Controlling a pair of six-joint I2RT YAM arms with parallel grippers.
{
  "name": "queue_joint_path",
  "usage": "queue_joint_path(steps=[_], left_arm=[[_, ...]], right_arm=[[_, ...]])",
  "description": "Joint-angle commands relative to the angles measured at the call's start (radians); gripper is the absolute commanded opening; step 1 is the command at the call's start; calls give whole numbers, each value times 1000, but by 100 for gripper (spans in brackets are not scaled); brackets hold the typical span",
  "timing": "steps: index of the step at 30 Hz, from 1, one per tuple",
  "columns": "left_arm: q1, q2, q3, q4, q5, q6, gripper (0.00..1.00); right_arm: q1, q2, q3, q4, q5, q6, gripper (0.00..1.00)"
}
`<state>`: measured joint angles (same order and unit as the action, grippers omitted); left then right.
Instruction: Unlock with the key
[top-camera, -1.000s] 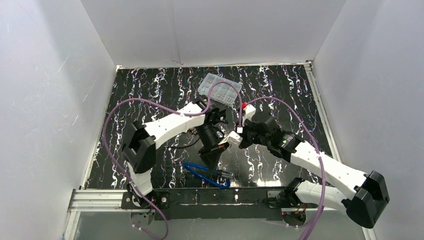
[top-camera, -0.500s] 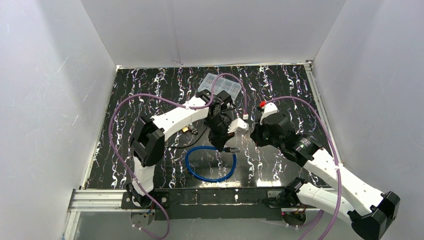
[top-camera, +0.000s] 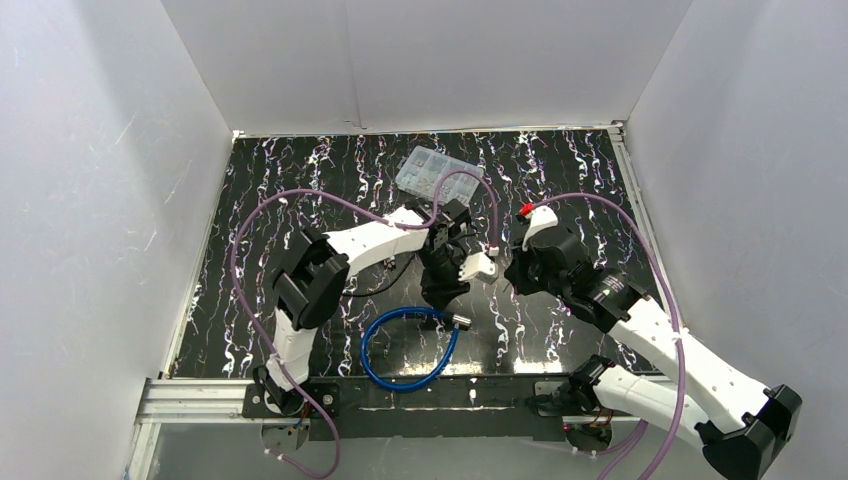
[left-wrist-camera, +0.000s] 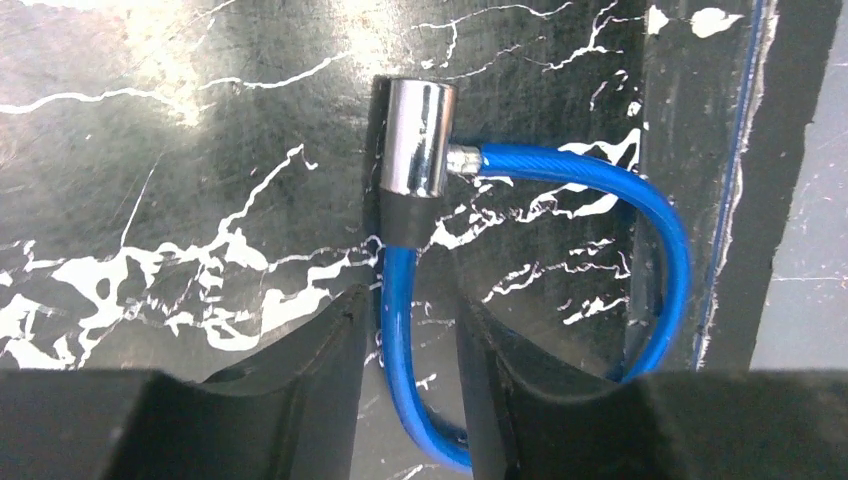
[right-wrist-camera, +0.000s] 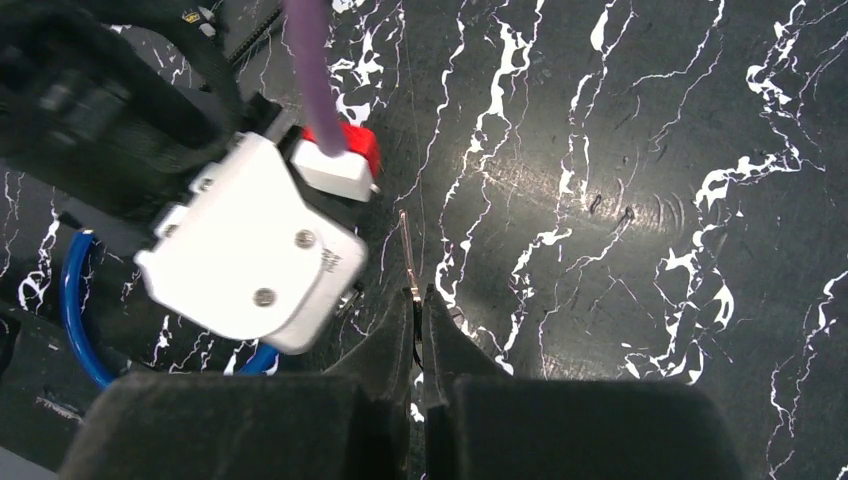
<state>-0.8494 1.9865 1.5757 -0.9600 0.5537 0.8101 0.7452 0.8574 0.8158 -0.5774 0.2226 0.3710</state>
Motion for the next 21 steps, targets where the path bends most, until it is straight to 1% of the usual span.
queue_joint_path(steps=[1, 2, 3, 6, 8, 9, 10, 12, 15, 16, 17, 18, 21], left_arm=[[-8, 9, -28, 62, -3, -18, 37], [-8, 2, -46, 83, -11, -17, 41], [-8, -8, -67, 100, -19, -14, 42], [-9, -31, -114, 122, -21, 6, 43], [-9, -57, -161, 163, -26, -10, 43], [-8, -72, -186, 185, -32, -16, 47], [-8, -91, -218, 222, -51, -41, 48], [-9, -122, -272, 299, -84, -83, 48], [-27, -164, -357, 409, -132, -121, 45], [-61, -204, -434, 514, -195, -123, 39], [-77, -220, -472, 561, -224, -137, 36], [-86, -223, -488, 589, -243, -148, 35], [-114, -227, -538, 688, -315, -169, 38]], right_arm=[[-12, -34, 66, -12, 18, 4, 1], [-15, -37, 71, -17, 17, 3, 1], [-18, -41, 73, -21, 17, 4, 1], [-25, -51, 76, -30, 18, 6, 1], [-27, -63, 70, -34, 21, 11, 1], [-29, -69, 67, -33, 19, 13, 1], [-30, -72, 65, -34, 18, 15, 1], [-32, -79, 64, -36, 13, 19, 1], [-35, -81, 72, -36, 11, 17, 1], [-36, -81, 81, -34, 14, 14, 1], [-37, -81, 86, -34, 14, 14, 1], [-38, -82, 89, -35, 11, 14, 1], [-43, -86, 106, -44, -4, 13, 1]])
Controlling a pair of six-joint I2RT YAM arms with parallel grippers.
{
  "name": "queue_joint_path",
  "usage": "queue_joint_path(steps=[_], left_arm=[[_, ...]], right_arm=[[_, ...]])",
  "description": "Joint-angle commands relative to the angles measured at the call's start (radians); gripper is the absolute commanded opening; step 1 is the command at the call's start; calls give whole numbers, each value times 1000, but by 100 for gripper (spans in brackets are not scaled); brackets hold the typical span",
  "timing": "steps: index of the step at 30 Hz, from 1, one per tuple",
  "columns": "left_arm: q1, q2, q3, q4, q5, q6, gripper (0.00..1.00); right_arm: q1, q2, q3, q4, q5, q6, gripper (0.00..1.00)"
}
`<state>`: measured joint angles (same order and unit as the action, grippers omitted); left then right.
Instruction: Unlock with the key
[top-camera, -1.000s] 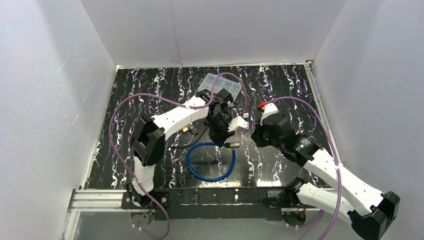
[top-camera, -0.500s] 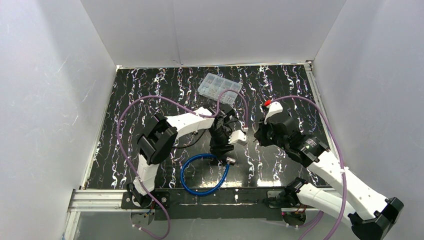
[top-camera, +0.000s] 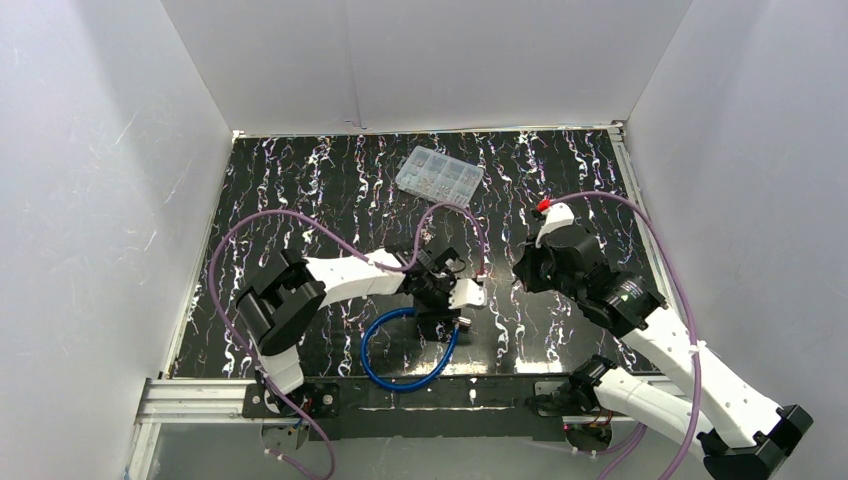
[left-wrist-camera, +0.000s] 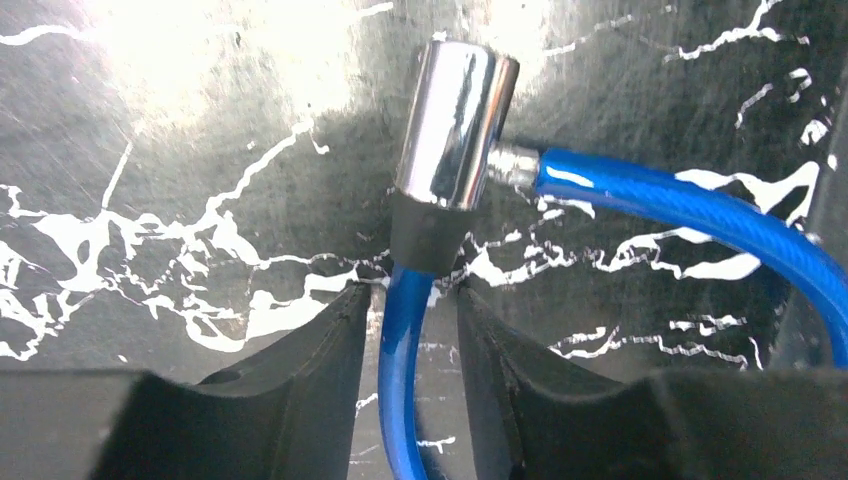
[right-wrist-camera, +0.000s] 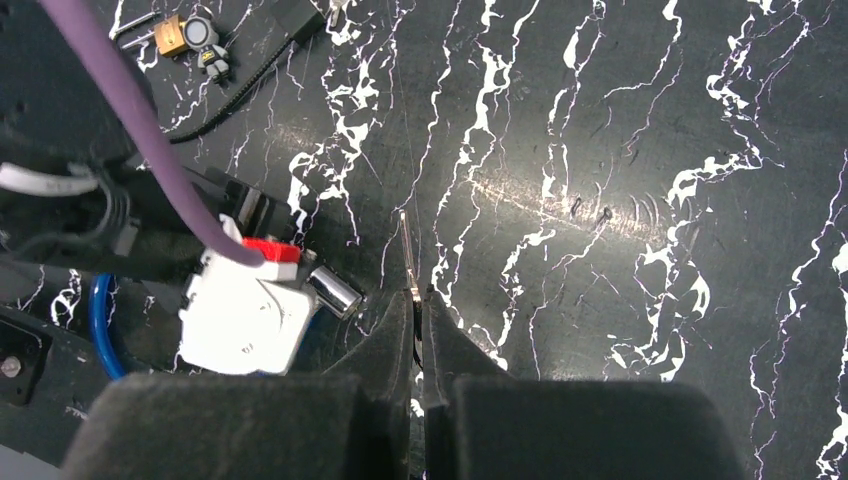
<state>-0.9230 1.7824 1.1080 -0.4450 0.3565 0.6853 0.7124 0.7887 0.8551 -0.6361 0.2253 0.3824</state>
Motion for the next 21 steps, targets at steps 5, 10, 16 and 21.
queue_joint_path(steps=[5, 10, 16, 21], left_arm=[[-55, -19, -103, 254, -123, -15, 41], [-60, -80, -122, 213, -137, 82, 0], [-45, -473, -59, -24, -43, 333, 0], [-30, -725, 173, -241, 31, 537, 0]], right_arm=[[-17, -19, 102, -10, -29, -17, 1], [-19, -28, 152, -43, -40, -27, 1], [-21, 17, 267, -57, -207, -82, 1], [-21, 142, 477, -142, -579, -156, 1]])
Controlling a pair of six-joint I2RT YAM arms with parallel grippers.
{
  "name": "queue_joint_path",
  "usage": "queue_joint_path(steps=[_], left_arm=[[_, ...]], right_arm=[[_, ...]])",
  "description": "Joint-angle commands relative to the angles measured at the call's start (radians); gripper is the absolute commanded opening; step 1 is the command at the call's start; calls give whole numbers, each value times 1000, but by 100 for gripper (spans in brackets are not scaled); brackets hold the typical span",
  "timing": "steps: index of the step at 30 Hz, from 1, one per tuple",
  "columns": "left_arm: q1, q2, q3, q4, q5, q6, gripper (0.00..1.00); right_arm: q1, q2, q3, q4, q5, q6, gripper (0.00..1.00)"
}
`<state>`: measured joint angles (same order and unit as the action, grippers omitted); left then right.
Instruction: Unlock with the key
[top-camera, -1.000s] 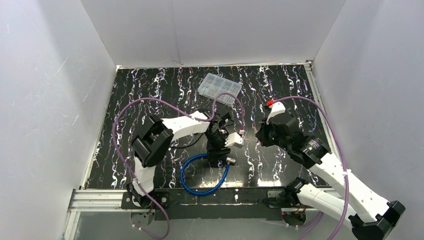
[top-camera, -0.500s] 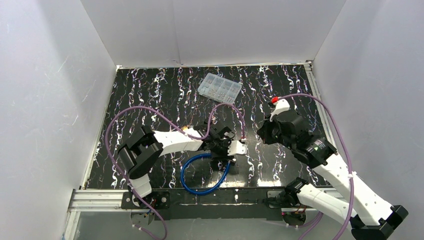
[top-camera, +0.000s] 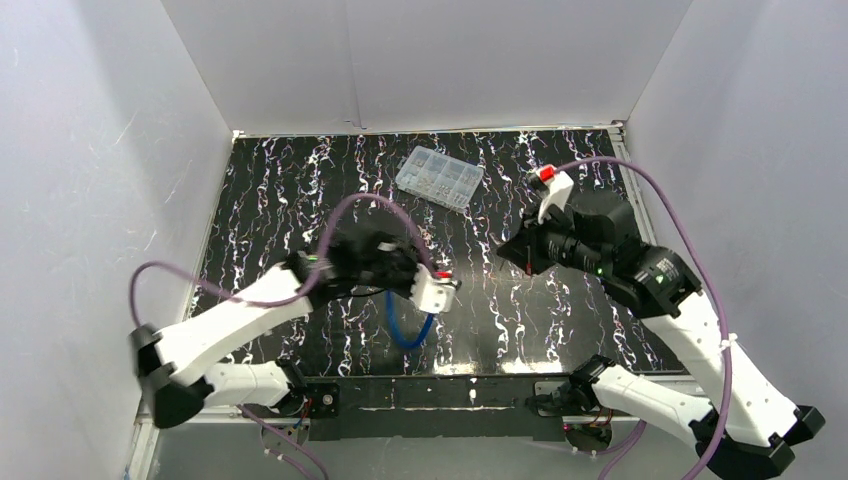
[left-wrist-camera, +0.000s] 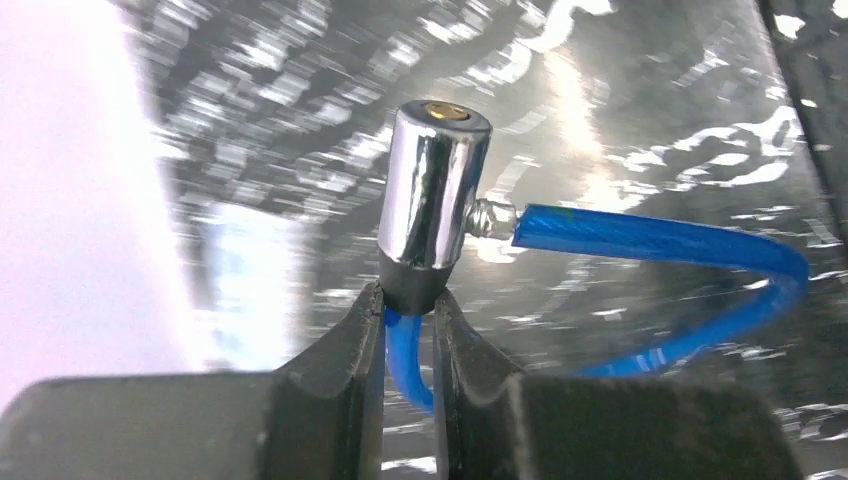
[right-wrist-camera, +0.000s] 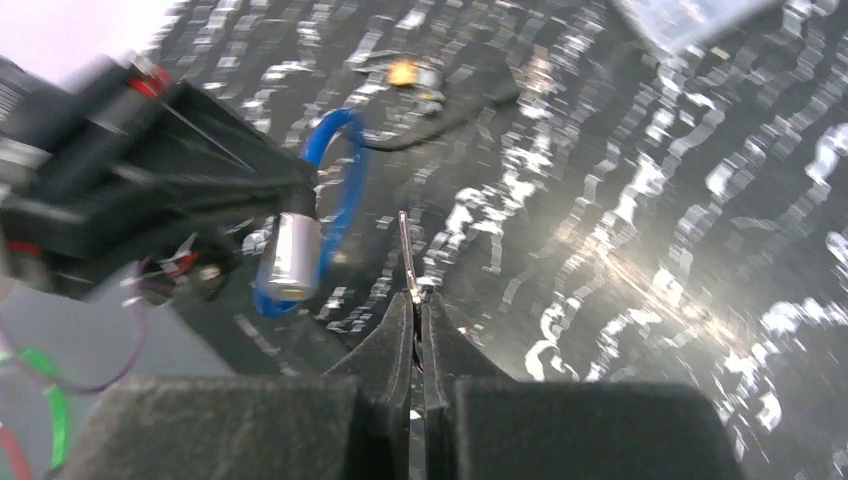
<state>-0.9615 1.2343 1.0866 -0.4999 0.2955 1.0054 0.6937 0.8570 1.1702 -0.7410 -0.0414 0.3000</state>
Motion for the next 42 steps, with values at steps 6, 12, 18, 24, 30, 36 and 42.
queue_joint_path(steps=[6, 12, 18, 24, 30, 36, 42], left_arm=[[7, -261, 561, -617, 27, 547, 0], [131, -303, 559, -668, -63, 714, 0], [146, -343, 290, -533, 150, 575, 0], [141, -140, 147, -447, 478, 780, 8], [-23, 129, 159, -317, 646, 757, 54], [-202, 268, 193, -55, 580, 42, 65], [-299, 339, 192, 85, 372, -386, 73]], right_arm=[[-1, 213, 464, -192, -578, -144, 1], [81, 317, 608, -248, -526, -174, 1], [74, 303, 465, -226, -283, -178, 1], [4, 219, 317, -176, -148, -84, 1], [-76, 194, 298, -206, -95, -43, 1], [-89, 89, 198, -178, -65, 9, 1], [-90, -16, 78, -195, -61, 64, 1]])
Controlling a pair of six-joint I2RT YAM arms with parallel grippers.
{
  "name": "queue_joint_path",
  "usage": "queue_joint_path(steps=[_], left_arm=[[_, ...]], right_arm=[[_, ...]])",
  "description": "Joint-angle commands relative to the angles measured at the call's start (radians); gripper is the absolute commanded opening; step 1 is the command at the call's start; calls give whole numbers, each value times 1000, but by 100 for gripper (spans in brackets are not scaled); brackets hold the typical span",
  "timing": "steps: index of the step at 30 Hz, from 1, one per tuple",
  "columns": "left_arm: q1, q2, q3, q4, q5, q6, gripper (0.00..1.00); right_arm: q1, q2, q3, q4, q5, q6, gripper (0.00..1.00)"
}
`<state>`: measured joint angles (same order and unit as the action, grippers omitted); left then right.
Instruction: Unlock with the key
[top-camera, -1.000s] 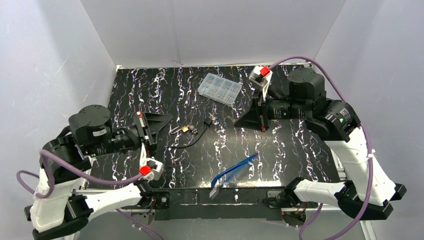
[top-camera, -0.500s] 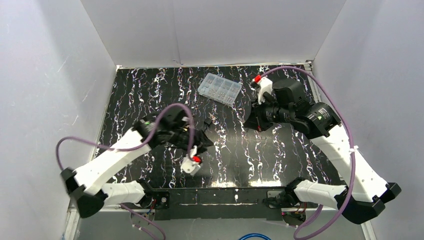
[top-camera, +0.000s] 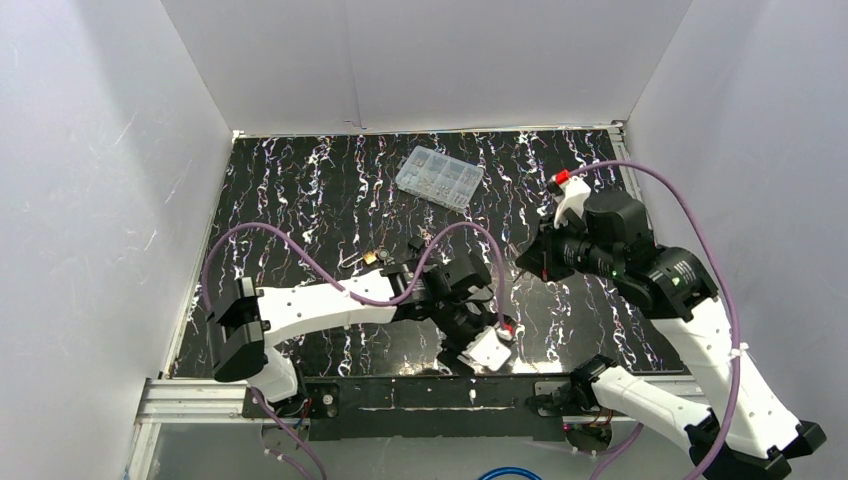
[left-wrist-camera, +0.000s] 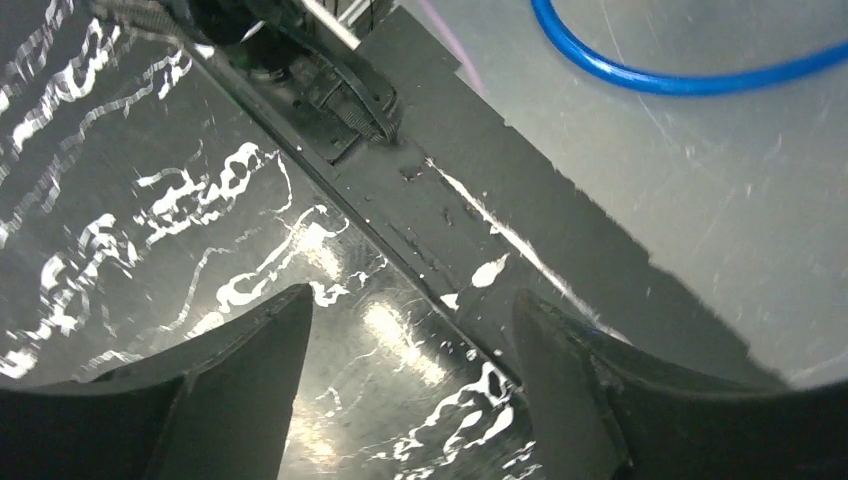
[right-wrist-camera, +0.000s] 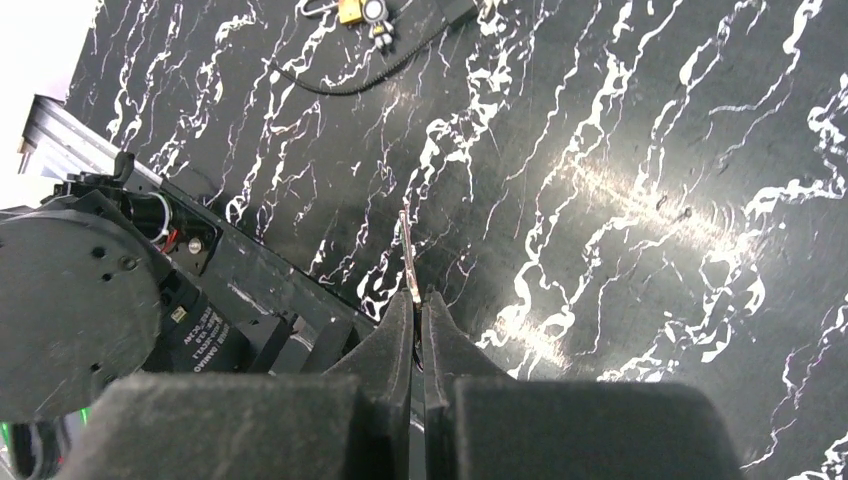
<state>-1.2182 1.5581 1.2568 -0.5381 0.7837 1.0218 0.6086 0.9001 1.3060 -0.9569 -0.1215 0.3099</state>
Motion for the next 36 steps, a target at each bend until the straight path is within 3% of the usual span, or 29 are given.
queue_joint_path(steps=[1, 4, 7, 12, 15, 20, 25, 29, 32, 34, 36], left_arm=[[-52, 29, 20, 149, -140, -479, 73], [-76, 26, -24, 224, -248, -611, 77], [-69, -29, -51, 190, -317, -615, 79], [121, -140, -58, 55, -330, -704, 96], [255, -211, -68, -30, -348, -753, 98], [408, -281, -48, -213, -451, -736, 98], [577, -156, 100, -377, -594, -835, 98], [727, -44, 252, -496, -625, -850, 98], [880, -52, 249, -455, -561, -842, 98], [966, -82, 209, -393, -545, -839, 98], [1034, -112, 161, -340, -559, -832, 98]], right_arm=[[-5, -80, -80, 33, 22, 62, 1], [-5, -125, -126, 44, 35, 87, 1], [-6, -154, -159, 31, 55, 99, 1], [-5, -157, -214, 40, 84, 85, 1], [-5, -120, -248, 97, 81, 82, 1], [-7, 22, -332, 264, 52, 85, 1], [-6, 199, -389, 502, 9, 62, 1], [-7, 367, -370, 595, -6, 28, 1], [-7, 483, -357, 660, -14, 8, 1], [-7, 540, -340, 685, -17, -4, 9], [-7, 590, -325, 707, -17, -11, 27]])
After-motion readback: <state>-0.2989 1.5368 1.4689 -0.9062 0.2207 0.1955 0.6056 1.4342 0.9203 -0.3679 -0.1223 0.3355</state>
